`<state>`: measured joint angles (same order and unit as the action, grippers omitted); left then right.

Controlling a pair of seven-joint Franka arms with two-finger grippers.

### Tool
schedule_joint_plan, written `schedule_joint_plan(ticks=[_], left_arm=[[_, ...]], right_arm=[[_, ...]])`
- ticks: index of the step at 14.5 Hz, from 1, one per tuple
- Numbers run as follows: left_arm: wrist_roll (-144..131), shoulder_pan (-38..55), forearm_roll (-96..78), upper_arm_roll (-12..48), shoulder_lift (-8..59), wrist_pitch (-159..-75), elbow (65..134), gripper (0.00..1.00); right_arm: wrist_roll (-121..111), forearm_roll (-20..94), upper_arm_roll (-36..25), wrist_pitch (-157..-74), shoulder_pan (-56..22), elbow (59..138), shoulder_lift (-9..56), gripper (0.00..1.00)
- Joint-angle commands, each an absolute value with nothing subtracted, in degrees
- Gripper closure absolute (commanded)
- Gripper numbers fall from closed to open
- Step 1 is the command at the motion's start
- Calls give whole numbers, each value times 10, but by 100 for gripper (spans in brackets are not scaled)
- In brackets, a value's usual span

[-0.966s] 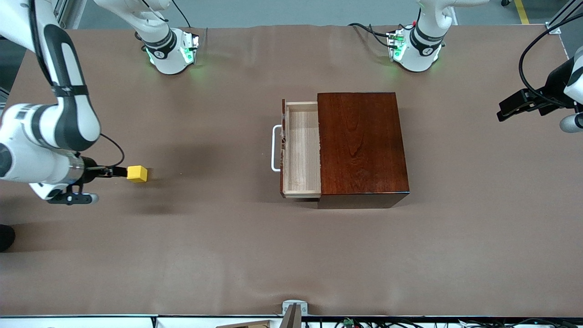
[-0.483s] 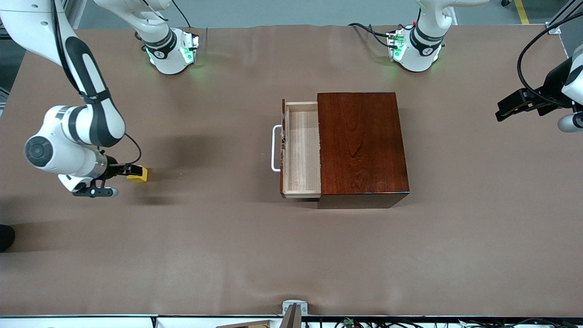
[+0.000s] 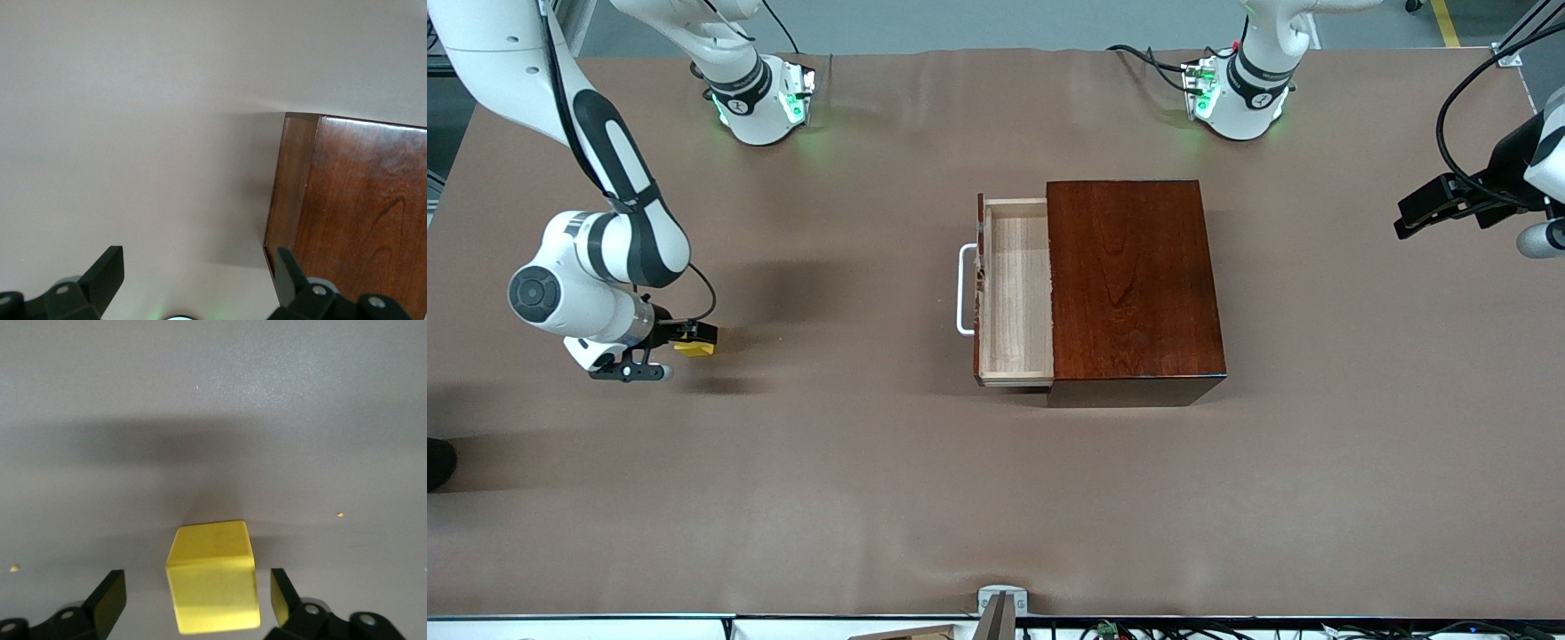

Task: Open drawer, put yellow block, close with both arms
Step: 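Close the right gripper on the yellow cube and lift it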

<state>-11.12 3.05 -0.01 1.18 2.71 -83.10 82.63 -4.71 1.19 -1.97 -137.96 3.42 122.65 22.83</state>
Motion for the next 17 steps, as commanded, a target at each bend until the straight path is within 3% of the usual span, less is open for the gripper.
schedule_joint_plan(ticks=[1, 4, 5, 6, 10, 17], left_arm=[[-102, 29, -4, 14, 16, -837, 835, 0], [-102, 28, -4, 14, 17, -837, 834, 0], [-102, 28, -4, 14, 16, -837, 834, 0], [-102, 29, -4, 14, 17, -838, 834, 0], [-102, 28, -4, 14, 17, -838, 834, 0], [-102, 28, -4, 14, 16, -838, 833, 0]], right_arm=[[-57, 18, -15, -1397, 42, 1244, 223, 30], [-81, 18, -15, -1397, 48, 1243, 226, 78], [-83, 18, -15, -1397, 48, 1243, 226, 92], [-83, 18, -15, -1391, 48, 1241, 226, 100], [-81, 18, -13, -1358, 42, 1234, 215, 100], [-5, 18, -9, -1103, -9, 1095, 180, 100]])
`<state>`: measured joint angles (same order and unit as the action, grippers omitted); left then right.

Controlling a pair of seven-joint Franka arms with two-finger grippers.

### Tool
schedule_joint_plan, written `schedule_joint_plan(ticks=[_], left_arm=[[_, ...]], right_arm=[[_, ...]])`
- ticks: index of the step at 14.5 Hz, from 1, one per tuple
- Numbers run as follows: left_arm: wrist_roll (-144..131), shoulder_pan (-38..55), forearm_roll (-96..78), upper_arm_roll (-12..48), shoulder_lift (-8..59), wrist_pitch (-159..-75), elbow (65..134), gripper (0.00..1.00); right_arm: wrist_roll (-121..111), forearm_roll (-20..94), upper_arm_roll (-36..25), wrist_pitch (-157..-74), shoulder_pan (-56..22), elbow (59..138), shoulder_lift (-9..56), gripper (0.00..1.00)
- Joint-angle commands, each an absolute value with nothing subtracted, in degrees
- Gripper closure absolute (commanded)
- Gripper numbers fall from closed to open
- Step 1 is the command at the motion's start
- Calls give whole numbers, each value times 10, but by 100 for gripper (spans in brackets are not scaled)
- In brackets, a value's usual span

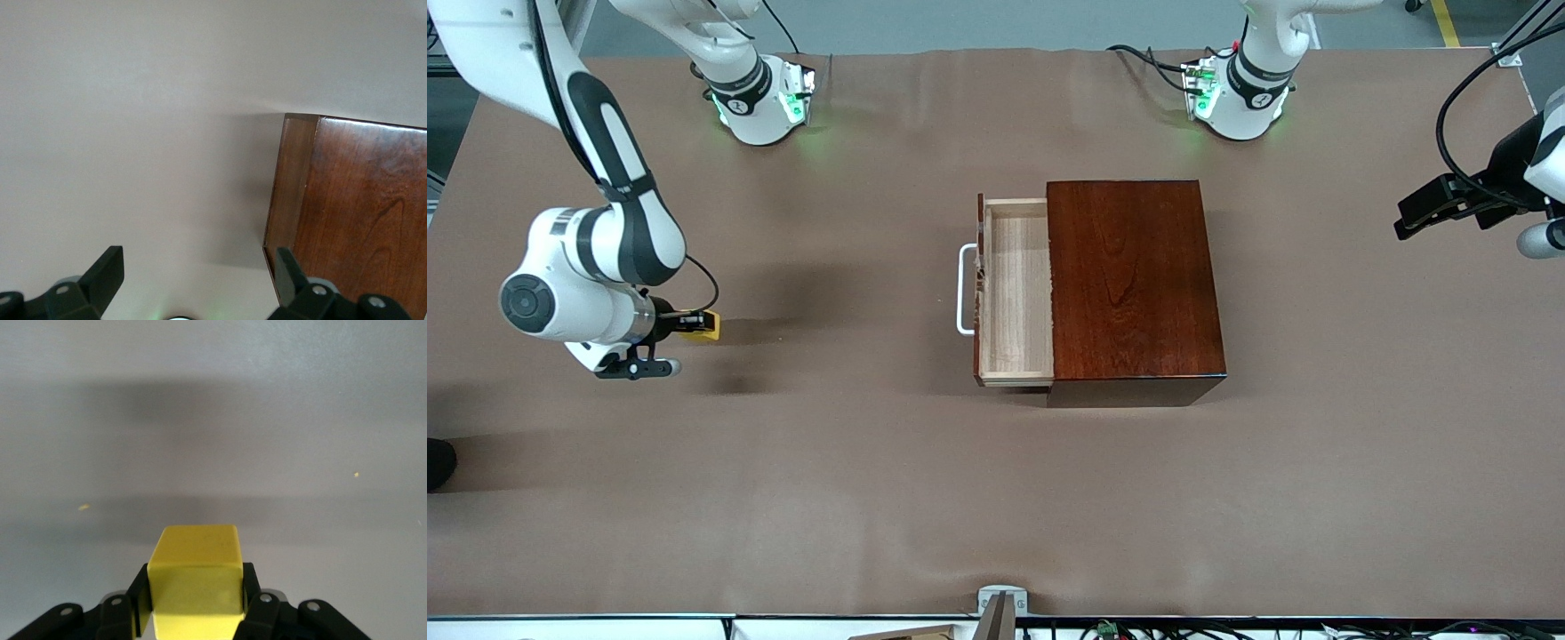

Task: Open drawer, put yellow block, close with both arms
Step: 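Close the right gripper on the yellow cube and lift it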

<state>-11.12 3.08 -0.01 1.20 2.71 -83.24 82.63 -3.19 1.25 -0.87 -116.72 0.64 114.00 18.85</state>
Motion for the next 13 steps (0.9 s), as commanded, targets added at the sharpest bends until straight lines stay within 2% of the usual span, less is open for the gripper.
schedule_joint_plan(ticks=[1, 6, 7, 10, 13], left_arm=[[-102, 28, -4, 14, 17, -838, 833, 0], [-102, 28, -4, 14, 16, -838, 832, 0], [-102, 28, -4, 14, 16, -838, 832, 0], [-102, 28, -4, 14, 16, -838, 832, 0], [-103, 31, -4, 14, 17, -838, 831, 0]], right_arm=[[13, 20, -8, -1068, -16, 1067, 181, 100], [82, 69, 4, -977, -54, 979, 180, 100], [103, 80, 4, -970, -66, 968, 181, 98], [118, 82, 4, -970, -120, 948, 179, 100], [230, 82, 3, -972, -181, 914, 185, 100]])
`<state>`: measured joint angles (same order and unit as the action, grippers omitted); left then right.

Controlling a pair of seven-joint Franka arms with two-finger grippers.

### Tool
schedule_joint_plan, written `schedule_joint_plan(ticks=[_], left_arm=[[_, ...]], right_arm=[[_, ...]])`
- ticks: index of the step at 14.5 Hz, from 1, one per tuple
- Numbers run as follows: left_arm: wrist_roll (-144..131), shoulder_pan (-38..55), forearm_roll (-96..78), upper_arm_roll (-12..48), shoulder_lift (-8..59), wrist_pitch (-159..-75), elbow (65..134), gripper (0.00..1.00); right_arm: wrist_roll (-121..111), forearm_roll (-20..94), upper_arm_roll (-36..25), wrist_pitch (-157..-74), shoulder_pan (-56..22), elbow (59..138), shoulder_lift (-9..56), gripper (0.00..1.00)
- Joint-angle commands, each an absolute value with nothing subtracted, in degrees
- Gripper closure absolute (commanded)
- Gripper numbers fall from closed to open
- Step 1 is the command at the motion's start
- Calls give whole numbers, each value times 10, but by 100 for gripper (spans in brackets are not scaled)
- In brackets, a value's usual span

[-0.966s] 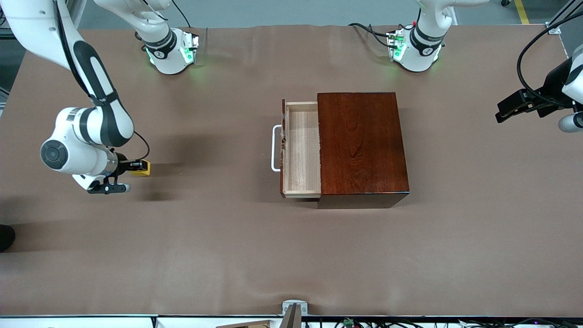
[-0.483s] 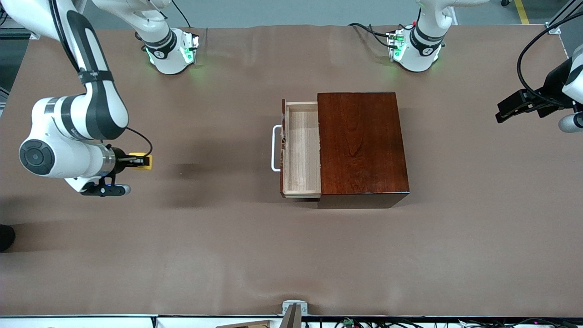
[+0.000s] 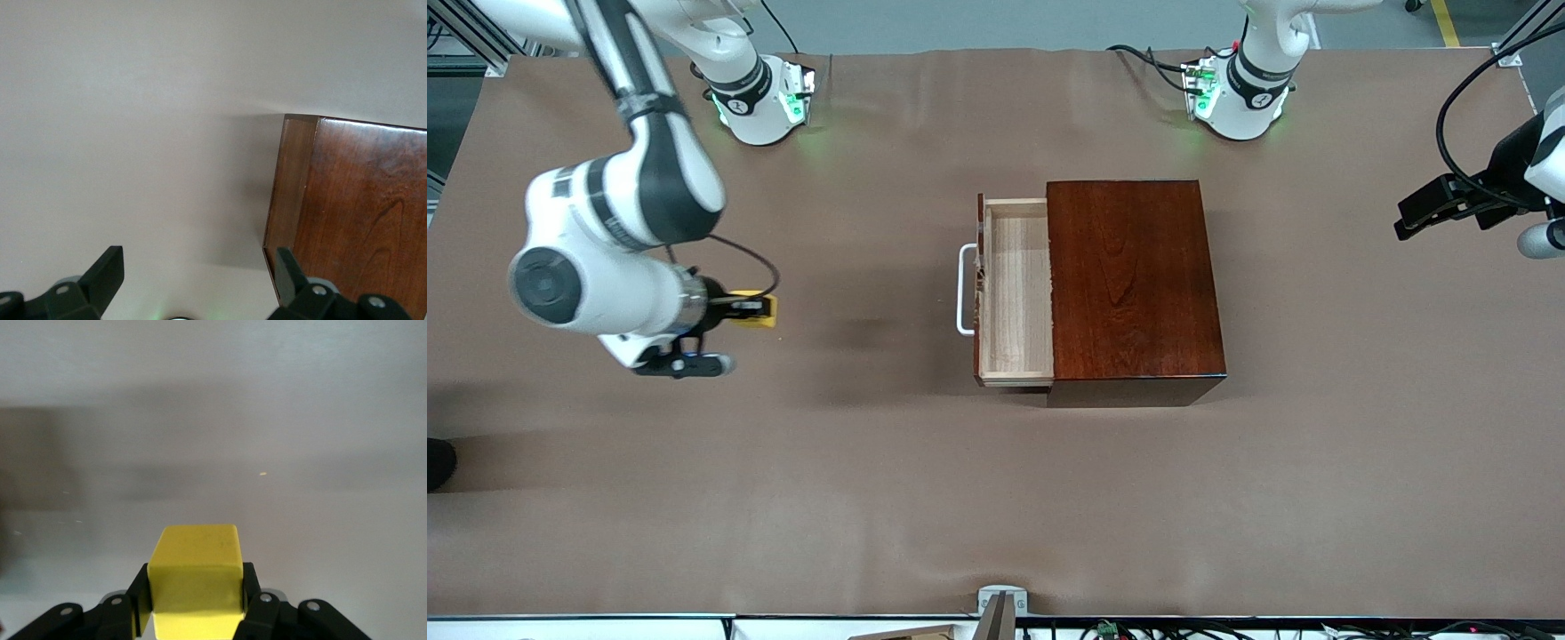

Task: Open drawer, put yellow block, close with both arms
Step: 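Carry the cube with the right gripper and drop it into the drawer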

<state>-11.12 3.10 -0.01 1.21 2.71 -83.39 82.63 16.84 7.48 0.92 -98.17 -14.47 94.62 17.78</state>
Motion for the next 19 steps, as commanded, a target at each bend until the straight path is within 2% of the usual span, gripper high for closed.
schedule_joint_plan(ticks=[1, 6, 12, 14, 19], left_arm=[[-103, 30, -4, 15, 17, -838, 831, 0], [-102, 27, -5, 14, 16, -838, 832, 0], [-102, 28, -6, 14, 18, -838, 832, 0], [-102, 28, -7, 14, 18, -838, 832, 0], [-102, 28, -8, 14, 18, -838, 833, 0]], right_arm=[[255, 83, 4, -973, -198, 903, 186, 100], [371, 138, 2, -978, -271, 860, 202, 100], [692, 167, 3, -1005, -363, 839, 232, 100], [794, 201, 2, -1038, -387, 838, 238, 100], [1010, 199, 1, -1148, -435, 838, 272, 100]])
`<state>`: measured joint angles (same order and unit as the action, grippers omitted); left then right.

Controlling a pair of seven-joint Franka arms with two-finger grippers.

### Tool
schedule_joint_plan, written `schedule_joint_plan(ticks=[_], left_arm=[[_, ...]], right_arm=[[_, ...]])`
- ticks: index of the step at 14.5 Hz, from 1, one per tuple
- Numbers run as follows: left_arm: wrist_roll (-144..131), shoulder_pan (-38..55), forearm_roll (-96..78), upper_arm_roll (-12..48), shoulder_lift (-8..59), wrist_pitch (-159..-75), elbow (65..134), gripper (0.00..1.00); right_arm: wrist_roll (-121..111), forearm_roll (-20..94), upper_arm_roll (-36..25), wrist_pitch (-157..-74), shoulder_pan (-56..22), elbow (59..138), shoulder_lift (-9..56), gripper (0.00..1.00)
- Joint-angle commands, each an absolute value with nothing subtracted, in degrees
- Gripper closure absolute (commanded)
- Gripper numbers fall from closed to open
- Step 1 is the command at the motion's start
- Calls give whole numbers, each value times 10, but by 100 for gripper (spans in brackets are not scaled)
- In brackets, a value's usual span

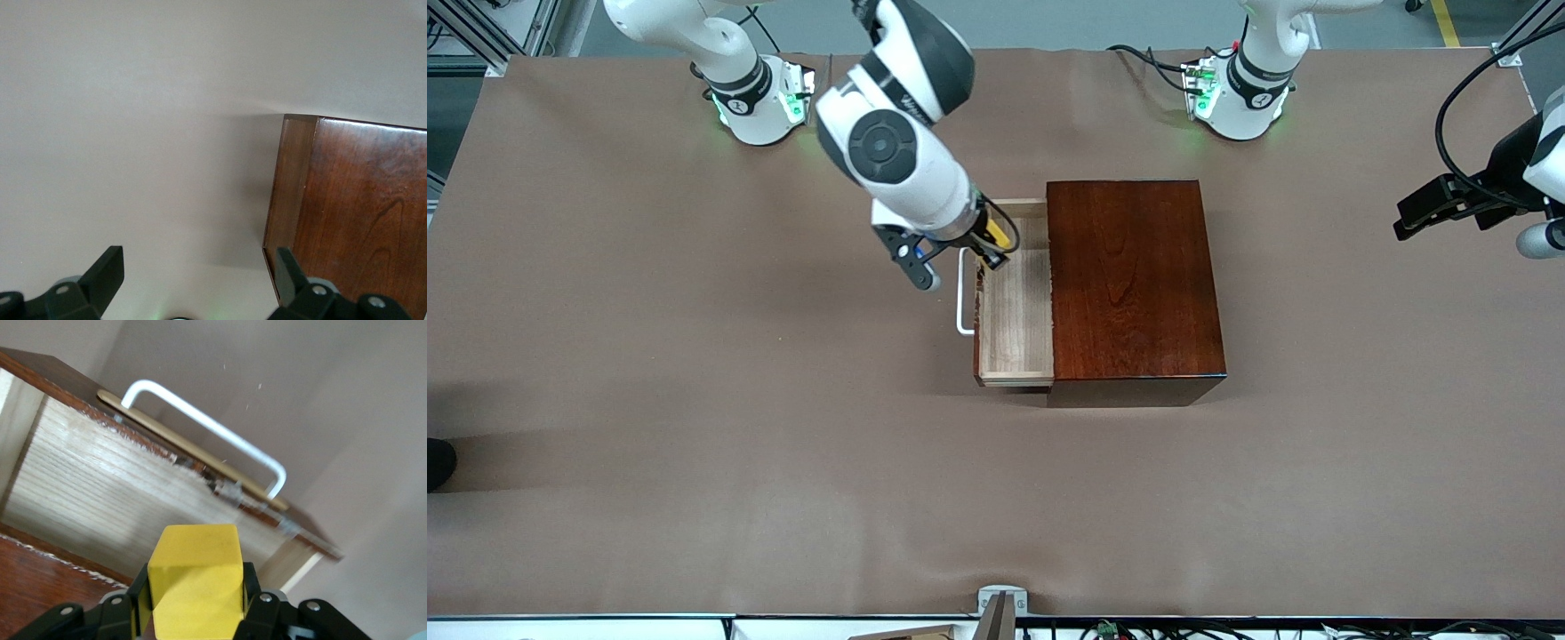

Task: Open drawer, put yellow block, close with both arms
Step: 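Carry the cube with the right gripper and drop it into the drawer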

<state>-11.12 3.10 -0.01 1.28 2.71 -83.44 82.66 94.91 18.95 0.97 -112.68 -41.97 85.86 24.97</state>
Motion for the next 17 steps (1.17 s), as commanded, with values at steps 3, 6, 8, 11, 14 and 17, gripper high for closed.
schedule_joint_plan(ticks=[3, 6, 8, 11, 14, 17], left_arm=[[-102, 28, -9, 14, 18, -838, 833, 0], [-102, 27, -10, 14, 18, -838, 833, 0], [-102, 28, -10, 14, 17, -838, 833, 0], [-101, 27, -10, 14, 17, -837, 832, 0], [-101, 27, -10, 13, 17, -836, 832, 0], [-101, 27, -10, 13, 17, -836, 831, 0]], right_arm=[[1079, 195, 0, -1165, -440, 838, 289, 100], [1122, 174, -1, -1196, -440, 841, 309, 100], [1123, 171, -1, -1197, -442, 842, 318, 100], [1140, 142, -2, -1198, -452, 843, 341, 100], [1141, 115, -1, -1196, -455, 840, 348, 100], [1139, 116, 0, -1190, -450, 837, 348, 0]])
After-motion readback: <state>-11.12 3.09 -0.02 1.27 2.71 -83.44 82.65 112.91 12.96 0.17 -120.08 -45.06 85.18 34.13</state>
